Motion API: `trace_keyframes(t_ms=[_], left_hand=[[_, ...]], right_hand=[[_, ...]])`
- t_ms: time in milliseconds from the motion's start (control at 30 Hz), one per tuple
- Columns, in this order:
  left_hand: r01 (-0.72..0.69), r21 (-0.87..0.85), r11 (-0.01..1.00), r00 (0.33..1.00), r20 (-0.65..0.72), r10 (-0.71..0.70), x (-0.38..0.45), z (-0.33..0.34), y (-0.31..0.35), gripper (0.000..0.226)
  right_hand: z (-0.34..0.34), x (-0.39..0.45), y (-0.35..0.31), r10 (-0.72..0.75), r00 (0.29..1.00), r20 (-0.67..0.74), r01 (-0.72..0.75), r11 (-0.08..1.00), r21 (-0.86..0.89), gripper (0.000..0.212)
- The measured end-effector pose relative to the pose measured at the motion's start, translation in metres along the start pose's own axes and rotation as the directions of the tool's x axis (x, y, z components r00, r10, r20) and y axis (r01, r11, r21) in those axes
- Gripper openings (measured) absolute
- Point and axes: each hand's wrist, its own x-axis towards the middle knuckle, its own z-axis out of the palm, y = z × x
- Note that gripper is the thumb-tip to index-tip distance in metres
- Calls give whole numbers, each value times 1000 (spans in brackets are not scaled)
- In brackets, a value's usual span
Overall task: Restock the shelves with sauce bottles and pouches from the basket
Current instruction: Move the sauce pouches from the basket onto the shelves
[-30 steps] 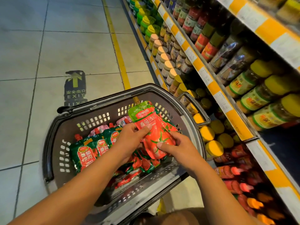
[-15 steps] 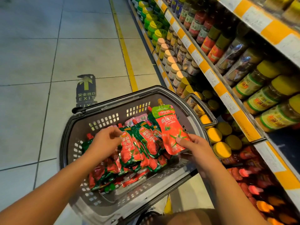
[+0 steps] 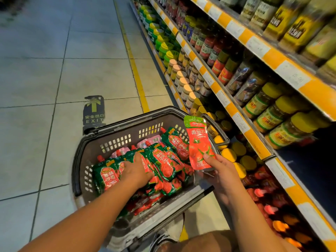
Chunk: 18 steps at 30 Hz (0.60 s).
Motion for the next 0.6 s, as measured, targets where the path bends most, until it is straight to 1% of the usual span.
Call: trace_keyframes(t_ms=[67,133,200,300,367,433,500,533,600], left_hand=[[39,-102,994,999,16,-38,-3,-2,3,128],[38,-195,980,999,-18,-42,-6,-2,3,133],[12,-217,976,998,-56,-25,-11,-3,1,134],[-11,-235,972,996,-91,-11,-15,-5,-5,136],[-10,-276,961,994,-109,-21,-17,-10,-12,129],[-7,-377,926,993,-115,-39,-16,-19,-20,113],[-13,-504,864,992,-117,-54,-17,-32,-28,95],[-19,-559,829,992,-113,-54,-19,-40,-31,91],[-29,-676,736,995,-89,-42,-25,-57,-34,94]], right_hand=[[-5,-5,1,-2,1000,-24,2,1000,0,29],[-10,-10,2,-1,999,-49,2,1000,24,37],[-13,-15,1,4,997,-79,0,999,48,48],[-17,-24,-1,3,995,-95,6,996,90,53],[-21,-31,-4,-2,994,-111,16,993,121,51],[-25,-39,-5,1,992,-123,16,990,140,49],[-29,-48,-6,7,991,-136,16,986,164,48],[-32,-53,-6,11,990,-143,15,984,179,45],[-37,-65,-8,14,989,-146,18,977,214,38]])
